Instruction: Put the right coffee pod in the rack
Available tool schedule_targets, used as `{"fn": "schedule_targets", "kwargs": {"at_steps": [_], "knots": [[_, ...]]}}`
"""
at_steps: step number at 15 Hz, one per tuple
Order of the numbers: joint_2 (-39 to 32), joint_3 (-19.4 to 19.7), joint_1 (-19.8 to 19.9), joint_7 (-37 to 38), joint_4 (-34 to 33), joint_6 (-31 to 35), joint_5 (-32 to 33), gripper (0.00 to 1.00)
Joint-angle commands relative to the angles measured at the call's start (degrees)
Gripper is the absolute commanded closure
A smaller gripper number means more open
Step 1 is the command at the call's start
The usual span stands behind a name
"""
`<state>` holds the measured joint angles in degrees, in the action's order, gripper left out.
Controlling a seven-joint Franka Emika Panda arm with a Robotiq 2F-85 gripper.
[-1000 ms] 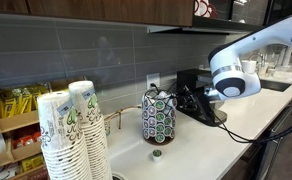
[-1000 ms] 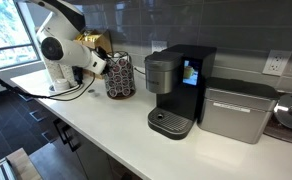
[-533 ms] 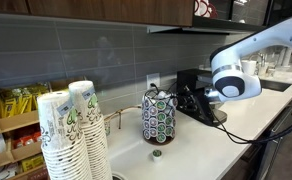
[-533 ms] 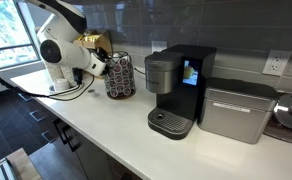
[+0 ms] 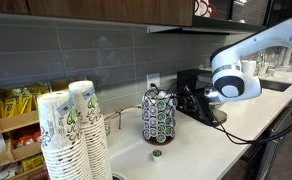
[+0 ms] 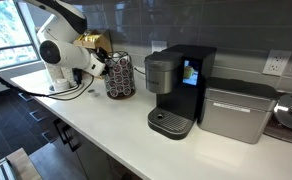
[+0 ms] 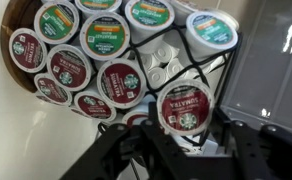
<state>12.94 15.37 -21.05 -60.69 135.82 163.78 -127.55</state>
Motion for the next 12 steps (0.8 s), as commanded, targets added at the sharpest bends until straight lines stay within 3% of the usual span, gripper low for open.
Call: {"fn": "schedule_targets", "kwargs": {"at_steps": [1, 7, 11, 12], "knots": [[-1.4, -0.1, 0.4, -1.9, -0.2, -1.3, -2.3, 0.6], [-1.3, 0.0, 0.4, -1.7, -0.1, -1.4, -2.0, 0.54], [-1.3, 0.1, 0.4, -1.6, 0.0, -1.6, -1.9, 0.39], [-1.4, 0.1, 0.4, -1.6, 0.0, -1.6, -1.9, 0.41]]}}
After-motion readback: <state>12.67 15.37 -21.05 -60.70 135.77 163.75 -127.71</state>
